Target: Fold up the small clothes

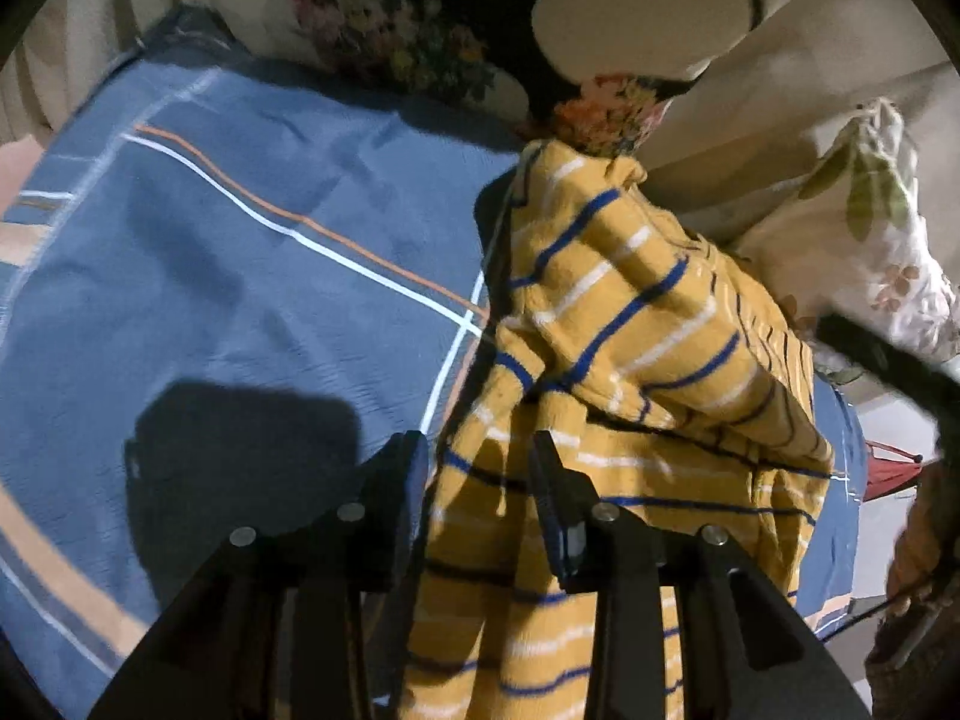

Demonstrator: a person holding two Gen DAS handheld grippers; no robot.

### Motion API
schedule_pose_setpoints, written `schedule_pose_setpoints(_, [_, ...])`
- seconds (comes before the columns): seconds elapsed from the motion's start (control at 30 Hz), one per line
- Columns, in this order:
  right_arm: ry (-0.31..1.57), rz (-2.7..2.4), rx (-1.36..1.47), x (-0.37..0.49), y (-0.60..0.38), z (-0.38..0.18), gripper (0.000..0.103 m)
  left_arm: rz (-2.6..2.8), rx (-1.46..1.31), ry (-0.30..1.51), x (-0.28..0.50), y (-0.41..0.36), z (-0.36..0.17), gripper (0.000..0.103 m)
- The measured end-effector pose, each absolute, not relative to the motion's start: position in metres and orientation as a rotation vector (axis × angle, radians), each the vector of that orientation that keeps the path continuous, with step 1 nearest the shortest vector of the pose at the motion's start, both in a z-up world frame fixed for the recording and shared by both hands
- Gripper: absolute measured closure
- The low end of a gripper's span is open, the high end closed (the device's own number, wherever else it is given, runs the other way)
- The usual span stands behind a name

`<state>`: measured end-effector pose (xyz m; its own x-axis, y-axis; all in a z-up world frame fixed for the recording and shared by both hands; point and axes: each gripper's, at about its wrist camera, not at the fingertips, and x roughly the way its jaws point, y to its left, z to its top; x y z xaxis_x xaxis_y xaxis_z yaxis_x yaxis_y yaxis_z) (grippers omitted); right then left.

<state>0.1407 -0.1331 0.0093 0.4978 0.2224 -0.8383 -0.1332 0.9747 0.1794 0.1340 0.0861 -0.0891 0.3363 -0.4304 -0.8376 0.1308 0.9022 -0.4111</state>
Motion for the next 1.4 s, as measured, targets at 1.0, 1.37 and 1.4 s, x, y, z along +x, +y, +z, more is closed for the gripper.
schedule_pose_setpoints(1.0, [0.930,0.143,-0.184,0.253,-0.029,-0.019,0.085,-0.272,-0.193,1.125,0.100,0.129,-0.073,0.070])
schedule_pose_setpoints(1.37, [1.128,0.158,-0.004,0.239,-0.048,-0.058,0.071,-0.224,-0.048,1.093,0.097,0.120,-0.061,0.070])
schedule_pose_setpoints(1.4, [1.150,0.174,0.014,0.241,-0.043,-0.066,0.071,-0.225,-0.042,1.095,0.095,0.120,-0.059,0.070])
